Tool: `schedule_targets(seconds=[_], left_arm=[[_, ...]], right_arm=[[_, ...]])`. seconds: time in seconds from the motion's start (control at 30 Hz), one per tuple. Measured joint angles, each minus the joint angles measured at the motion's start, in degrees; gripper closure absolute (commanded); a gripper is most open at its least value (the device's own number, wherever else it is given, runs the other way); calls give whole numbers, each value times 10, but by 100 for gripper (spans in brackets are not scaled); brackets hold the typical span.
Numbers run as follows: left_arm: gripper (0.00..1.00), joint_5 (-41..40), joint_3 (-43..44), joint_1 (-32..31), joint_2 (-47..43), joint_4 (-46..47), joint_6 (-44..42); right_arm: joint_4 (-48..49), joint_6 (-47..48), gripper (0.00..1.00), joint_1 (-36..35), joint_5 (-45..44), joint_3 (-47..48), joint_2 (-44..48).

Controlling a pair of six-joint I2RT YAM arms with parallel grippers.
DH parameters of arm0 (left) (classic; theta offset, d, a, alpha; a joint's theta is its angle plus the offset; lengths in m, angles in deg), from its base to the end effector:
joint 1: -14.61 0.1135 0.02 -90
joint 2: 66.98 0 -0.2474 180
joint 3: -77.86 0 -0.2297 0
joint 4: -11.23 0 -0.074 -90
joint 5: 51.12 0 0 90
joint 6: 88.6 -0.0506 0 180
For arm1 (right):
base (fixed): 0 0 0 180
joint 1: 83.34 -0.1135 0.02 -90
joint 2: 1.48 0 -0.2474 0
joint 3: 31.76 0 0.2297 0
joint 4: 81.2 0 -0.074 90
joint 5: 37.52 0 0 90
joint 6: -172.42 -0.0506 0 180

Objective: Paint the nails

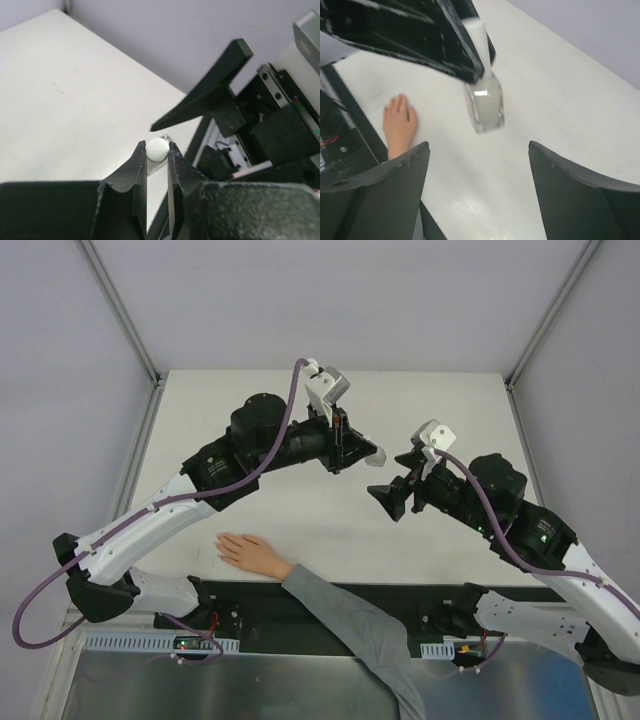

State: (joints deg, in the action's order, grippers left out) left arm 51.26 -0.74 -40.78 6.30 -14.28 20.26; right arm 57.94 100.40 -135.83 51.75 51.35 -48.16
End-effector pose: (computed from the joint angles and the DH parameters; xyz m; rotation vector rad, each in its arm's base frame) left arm 0.1471 -0.2323 0.4643 0.6911 1.4998 -1.1784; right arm 0.0975 0.1260 0.4203 -0.9538 1.3675 0.4476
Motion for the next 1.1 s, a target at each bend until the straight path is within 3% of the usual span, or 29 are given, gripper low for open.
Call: schedule_targets(seconds=[0.23, 0.47, 0.67, 1.1], left_arm=[[100, -147, 13, 10, 95, -7, -50], [100, -273, 16, 44, 269, 13, -57], [100, -299, -6, 59, 372, 57, -44], [100, -309, -70, 58, 379, 125, 14]], right_arm=[[-64, -40, 13, 0, -135, -98, 82], [-102, -87, 13, 0, -182, -125, 186], [-115, -103, 13, 0, -201, -125, 221], [-135, -120, 13, 0, -209, -125, 237]])
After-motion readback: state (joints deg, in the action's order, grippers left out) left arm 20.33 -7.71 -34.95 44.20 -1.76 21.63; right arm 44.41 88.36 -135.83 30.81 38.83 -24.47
